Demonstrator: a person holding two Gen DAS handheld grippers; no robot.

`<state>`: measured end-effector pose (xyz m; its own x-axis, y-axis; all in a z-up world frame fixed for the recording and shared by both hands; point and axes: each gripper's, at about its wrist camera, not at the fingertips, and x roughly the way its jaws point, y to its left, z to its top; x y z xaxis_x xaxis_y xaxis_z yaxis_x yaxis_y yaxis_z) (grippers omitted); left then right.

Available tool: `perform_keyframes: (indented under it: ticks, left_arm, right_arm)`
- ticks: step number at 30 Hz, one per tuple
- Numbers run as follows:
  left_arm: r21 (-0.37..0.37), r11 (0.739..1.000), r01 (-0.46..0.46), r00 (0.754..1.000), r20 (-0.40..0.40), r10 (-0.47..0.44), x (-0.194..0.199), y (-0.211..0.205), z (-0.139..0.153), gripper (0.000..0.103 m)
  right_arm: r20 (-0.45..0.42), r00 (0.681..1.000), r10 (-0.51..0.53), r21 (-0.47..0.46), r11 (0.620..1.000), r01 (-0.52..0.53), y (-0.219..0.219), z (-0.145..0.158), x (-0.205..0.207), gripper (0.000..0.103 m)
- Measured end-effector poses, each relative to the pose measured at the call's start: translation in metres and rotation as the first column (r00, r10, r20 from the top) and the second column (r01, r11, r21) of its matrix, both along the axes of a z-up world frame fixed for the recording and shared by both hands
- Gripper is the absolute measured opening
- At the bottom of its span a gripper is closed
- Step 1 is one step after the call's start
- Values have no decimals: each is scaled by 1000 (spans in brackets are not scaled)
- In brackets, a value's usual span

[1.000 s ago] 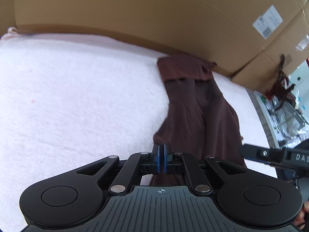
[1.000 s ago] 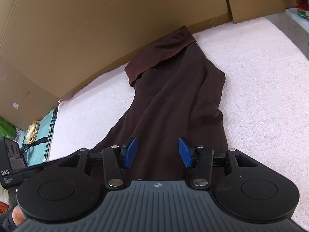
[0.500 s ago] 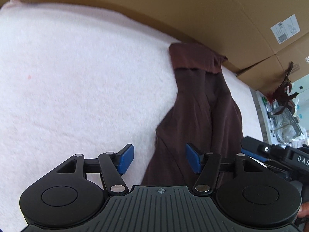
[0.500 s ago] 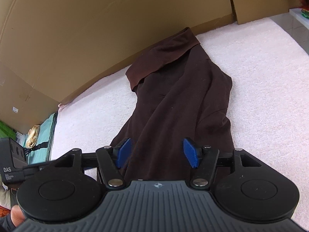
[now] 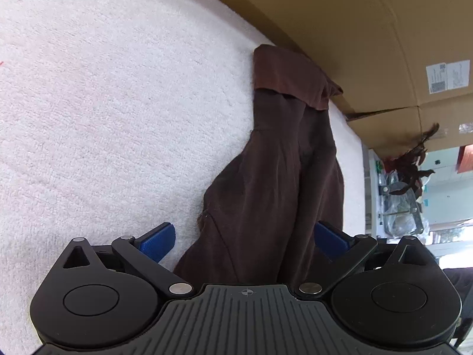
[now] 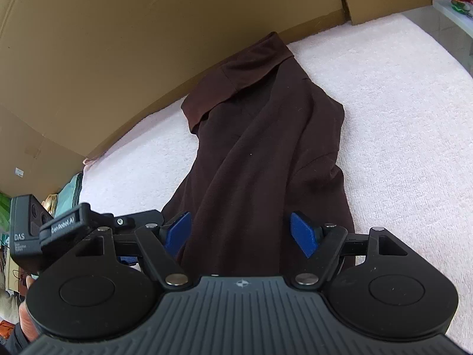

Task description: Fold clothes

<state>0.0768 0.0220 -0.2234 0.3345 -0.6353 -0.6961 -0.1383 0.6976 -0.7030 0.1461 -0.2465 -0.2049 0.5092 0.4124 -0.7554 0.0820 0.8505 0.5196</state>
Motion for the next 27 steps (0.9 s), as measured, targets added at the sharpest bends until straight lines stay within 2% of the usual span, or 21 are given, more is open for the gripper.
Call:
perform_keyframes:
  ticks: [1, 3, 4, 5, 6, 7, 8, 10, 19, 23, 27]
  left_arm:
    - [-23, 1000, -22, 1000, 6, 22, -1, 3, -1, 96]
    - [-55, 996, -68, 998, 6, 69, -3, 9, -3, 74]
    - [-58, 995, -85, 996, -5, 85, -3, 12, -6, 68]
    - [-57, 994, -90, 996, -3, 90, -3, 14, -5, 34]
    - [-55, 994, -91, 996, 7, 92, -3, 15, -2, 14]
    - [-52, 994, -93, 995, 17, 94, -3, 16, 1, 13]
    - [-50, 994, -94, 995, 27, 96, -3, 17, 4, 6]
    - [-45, 994, -97, 994, 46, 99, -2, 20, 9, 1]
    - [-24, 994, -111, 984, 135, 113, 0, 32, 36, 1]
    - [13, 981, -191, 961, 204, 185, 24, 61, 62, 2]
    - [45, 959, -279, 926, 277, 256, 50, 92, 89, 0]
  right_arm:
    - [-1, 1000, -1, 1, 1000, 1, 0, -1, 0, 78]
    - [-2, 1000, 0, 3, 1000, 0, 0, -2, 1, 78]
    - [-1, 1000, 0, 3, 1000, 0, 1, -2, 1, 78]
    - [-2, 1000, 1, 3, 1000, -1, 1, -3, 1, 78]
    - [-2, 1000, 2, 3, 1000, -2, 2, -3, 1, 78]
    - [-3, 1000, 3, 3, 1000, -3, 2, -4, 1, 78]
    - [-4, 1000, 4, 3, 1000, -4, 2, -4, 2, 78]
    - [-7, 1000, 3, 3, 1000, -3, 3, -6, 2, 79]
    - [-9, 1000, -9, 1, 1000, 9, 1, -10, 3, 80]
    - [-7, 1000, -16, 4, 1000, 16, -2, -9, 4, 80]
    - [4, 1000, -19, 5, 1000, 19, -5, -4, 3, 80]
